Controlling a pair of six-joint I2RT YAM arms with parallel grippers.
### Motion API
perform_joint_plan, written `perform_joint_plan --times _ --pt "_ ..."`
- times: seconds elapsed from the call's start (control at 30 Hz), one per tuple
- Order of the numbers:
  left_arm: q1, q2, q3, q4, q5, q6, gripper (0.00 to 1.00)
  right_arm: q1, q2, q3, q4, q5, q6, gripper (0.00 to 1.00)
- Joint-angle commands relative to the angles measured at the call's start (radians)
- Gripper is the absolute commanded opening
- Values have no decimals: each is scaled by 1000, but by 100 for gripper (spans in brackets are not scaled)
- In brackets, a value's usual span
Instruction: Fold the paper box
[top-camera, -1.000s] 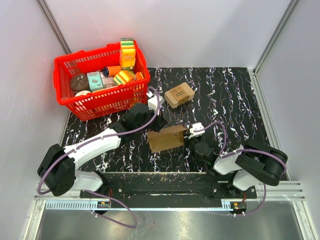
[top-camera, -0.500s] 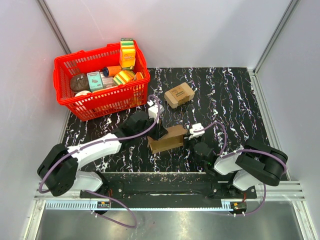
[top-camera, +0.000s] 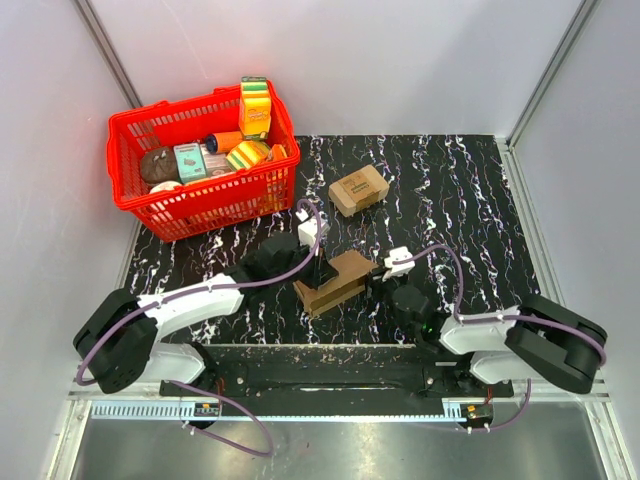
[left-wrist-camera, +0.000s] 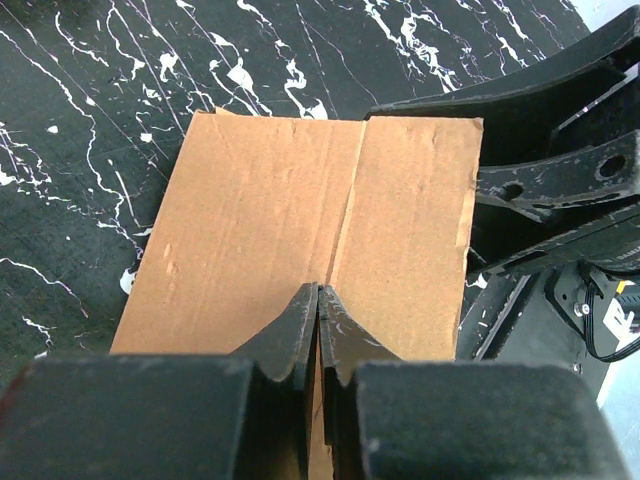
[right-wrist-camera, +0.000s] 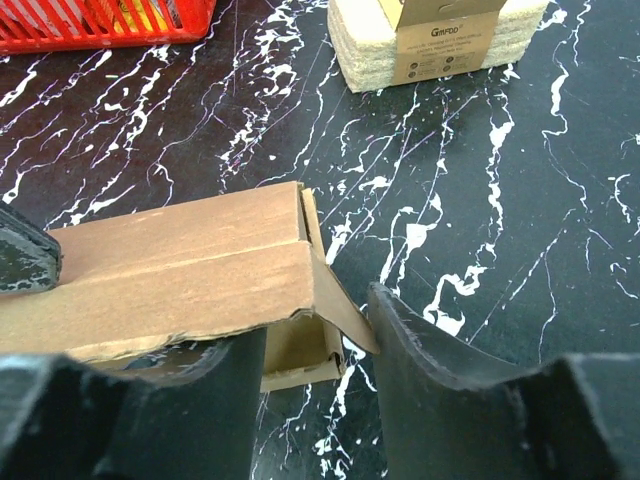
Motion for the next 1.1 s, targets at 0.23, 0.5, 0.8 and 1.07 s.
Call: perform_joint_plan --times 0.23,0.5,0.8,1.07 --pt "-12 -13 -16 63 -14 -9 6 8 -387 -8 -450 -33 203 56" --pt "-22 14 -10 64 -15 -9 5 9 -703 78 -880 88 412 55" --pt "-49 47 -24 52 -18 17 0 9 -835 154 -953 136 354 55" --pt "-59 70 -36 37 -34 34 0 11 -714 162 -900 90 345 56"
